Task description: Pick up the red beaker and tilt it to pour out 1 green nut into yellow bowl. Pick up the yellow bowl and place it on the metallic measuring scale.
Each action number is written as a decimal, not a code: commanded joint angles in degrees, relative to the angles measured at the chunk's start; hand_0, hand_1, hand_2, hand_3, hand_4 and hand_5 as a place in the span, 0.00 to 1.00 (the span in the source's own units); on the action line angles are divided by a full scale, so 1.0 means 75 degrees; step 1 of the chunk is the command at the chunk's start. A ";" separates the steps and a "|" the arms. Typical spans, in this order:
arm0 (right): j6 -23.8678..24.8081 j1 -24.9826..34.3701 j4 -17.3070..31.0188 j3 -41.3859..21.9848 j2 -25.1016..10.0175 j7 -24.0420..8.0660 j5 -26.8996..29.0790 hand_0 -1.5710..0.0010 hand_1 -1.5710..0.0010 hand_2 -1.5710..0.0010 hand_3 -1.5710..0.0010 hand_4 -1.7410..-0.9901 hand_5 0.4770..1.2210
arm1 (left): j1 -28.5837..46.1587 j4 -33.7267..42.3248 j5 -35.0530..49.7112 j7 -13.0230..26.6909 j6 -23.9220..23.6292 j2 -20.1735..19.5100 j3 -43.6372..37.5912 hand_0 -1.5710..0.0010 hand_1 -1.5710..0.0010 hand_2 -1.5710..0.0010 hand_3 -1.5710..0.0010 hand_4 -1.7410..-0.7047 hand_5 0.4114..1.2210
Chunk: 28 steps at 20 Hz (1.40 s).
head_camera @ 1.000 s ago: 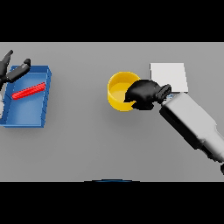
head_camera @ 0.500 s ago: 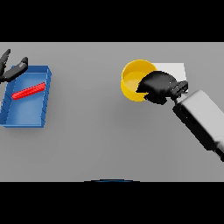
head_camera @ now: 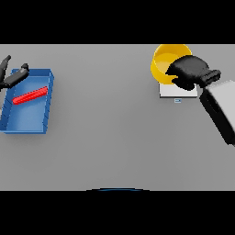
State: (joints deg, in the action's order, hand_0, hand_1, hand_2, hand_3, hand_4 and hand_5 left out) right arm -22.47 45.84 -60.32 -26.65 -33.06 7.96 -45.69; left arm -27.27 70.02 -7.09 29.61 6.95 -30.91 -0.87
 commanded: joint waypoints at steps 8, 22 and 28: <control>0.0866 0.0269 0.1917 0.0201 0.0241 0.0389 -0.0081 0.00 0.00 0.09 0.18 0.00 1.00 | -0.0138 0.0016 -0.0096 0.0238 -0.0057 0.0085 0.0108 1.00 1.00 1.00 1.00 0.85 0.48; 0.1039 0.0432 0.3008 0.0256 0.0516 0.0455 -0.0011 0.06 0.18 0.25 0.39 0.14 0.90 | -0.0167 0.0040 0.0002 0.0272 0.0109 0.0030 0.0088 1.00 1.00 1.00 1.00 0.87 0.45; 0.0474 0.0474 0.2959 0.0488 0.0600 0.0183 0.0354 0.69 0.71 0.76 0.80 0.34 0.52 | -0.0151 -0.0060 -0.0020 0.0220 0.0045 0.0052 0.0058 1.00 1.00 1.00 1.00 0.87 0.43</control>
State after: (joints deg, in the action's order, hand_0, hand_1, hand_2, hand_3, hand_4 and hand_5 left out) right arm -18.92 49.37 -38.13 -23.00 -28.54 9.40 -43.02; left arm -28.39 69.57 -7.24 31.25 7.28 -30.52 -0.44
